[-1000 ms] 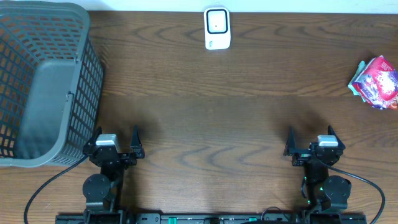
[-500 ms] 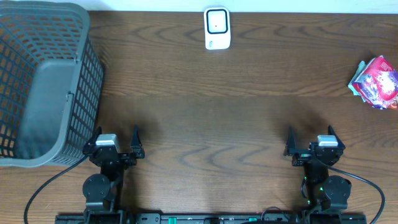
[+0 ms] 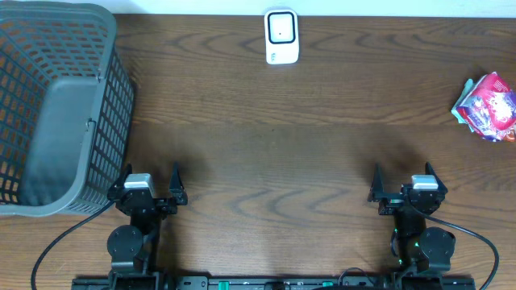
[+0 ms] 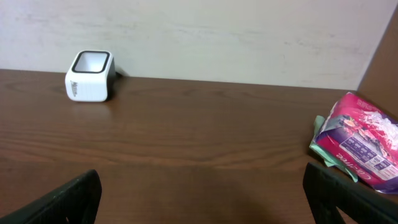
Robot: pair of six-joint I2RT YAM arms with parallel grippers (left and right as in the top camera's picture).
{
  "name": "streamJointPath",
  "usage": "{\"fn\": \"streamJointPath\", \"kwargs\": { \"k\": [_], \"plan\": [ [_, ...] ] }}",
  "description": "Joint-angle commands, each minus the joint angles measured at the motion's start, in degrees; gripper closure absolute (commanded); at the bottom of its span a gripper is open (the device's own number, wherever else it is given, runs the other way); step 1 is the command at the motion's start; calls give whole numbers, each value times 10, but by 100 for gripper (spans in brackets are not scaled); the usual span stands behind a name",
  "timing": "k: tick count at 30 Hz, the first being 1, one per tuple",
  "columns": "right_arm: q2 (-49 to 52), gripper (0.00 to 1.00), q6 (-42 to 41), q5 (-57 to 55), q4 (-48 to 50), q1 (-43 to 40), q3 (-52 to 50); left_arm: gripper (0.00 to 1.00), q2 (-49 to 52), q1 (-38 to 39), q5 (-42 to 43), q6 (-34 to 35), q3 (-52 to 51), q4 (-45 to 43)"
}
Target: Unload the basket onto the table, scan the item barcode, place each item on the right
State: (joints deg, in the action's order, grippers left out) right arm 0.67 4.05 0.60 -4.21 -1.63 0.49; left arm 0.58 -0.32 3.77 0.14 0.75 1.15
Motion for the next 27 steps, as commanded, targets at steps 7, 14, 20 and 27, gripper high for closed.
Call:
{"fn": "streamJointPath", "kwargs": {
  "k": [7, 14, 20, 27],
  "plan": [
    [-3, 1, 7, -5, -1, 5, -2, 2, -3, -3, 18, -3, -5, 26],
    [-3, 1, 8, -5, -1, 5, -2, 2, -3, -3, -47, -34, -5, 28],
    [-3, 1, 8, -5, -1, 5, -2, 2, -5, -2, -62, -33, -5, 29],
    [-3, 1, 8, -5, -1, 5, -2, 2, -5, -2, -68, -36, -5, 28]
  ]
}}
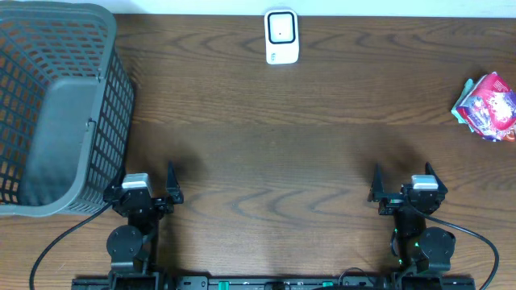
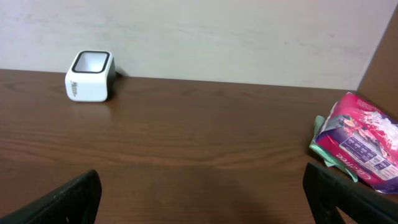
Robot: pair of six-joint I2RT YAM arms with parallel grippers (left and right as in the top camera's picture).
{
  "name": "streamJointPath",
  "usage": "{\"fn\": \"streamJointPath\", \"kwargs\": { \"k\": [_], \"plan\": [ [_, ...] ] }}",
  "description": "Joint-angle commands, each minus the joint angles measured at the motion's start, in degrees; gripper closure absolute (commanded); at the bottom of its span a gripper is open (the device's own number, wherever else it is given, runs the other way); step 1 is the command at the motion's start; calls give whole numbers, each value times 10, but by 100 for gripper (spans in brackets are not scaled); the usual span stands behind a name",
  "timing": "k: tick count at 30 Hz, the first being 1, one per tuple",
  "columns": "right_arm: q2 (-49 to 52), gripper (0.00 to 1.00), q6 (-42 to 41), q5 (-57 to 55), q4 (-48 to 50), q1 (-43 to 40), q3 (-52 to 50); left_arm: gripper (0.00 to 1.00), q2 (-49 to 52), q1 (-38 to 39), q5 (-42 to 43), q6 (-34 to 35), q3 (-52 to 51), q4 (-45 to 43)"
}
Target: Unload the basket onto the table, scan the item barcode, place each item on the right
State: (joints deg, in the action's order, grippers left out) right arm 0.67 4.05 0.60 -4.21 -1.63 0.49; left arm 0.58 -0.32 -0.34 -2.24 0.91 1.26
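Note:
A pink and purple packet (image 1: 487, 108) lies at the table's right edge; the right wrist view shows the packet (image 2: 360, 144) ahead and to the right. The white barcode scanner (image 1: 281, 36) stands at the far middle, and the scanner (image 2: 91, 76) sits far left in the wrist view. My right gripper (image 1: 401, 177) rests near the front edge, open, with nothing between its fingers (image 2: 71, 200). My left gripper (image 1: 147, 179) rests at the front left, fingers spread apart, empty.
A grey mesh basket (image 1: 56, 105) fills the table's left side, close beside the left arm. A pale wall runs behind the table's far edge (image 2: 199, 37).
The left gripper has shifted slightly to the left, toward the basket. The right gripper, the packet and the scanner have not moved.

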Motion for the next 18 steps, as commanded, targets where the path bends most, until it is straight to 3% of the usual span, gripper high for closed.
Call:
{"fn": "streamJointPath", "kwargs": {
  "k": [1, 8, 18],
  "plan": [
    [-3, 1, 8, -5, -1, 5, -2, 2, -5, -2, -25, -12, -7, 26],
    [-3, 1, 7, -5, -1, 5, -2, 2, -5, 2, 12, -55, -7, 30],
    [-3, 1, 7, -5, -1, 5, -2, 2, -5, 2, 12, -48, -7, 29]
  ]
}}
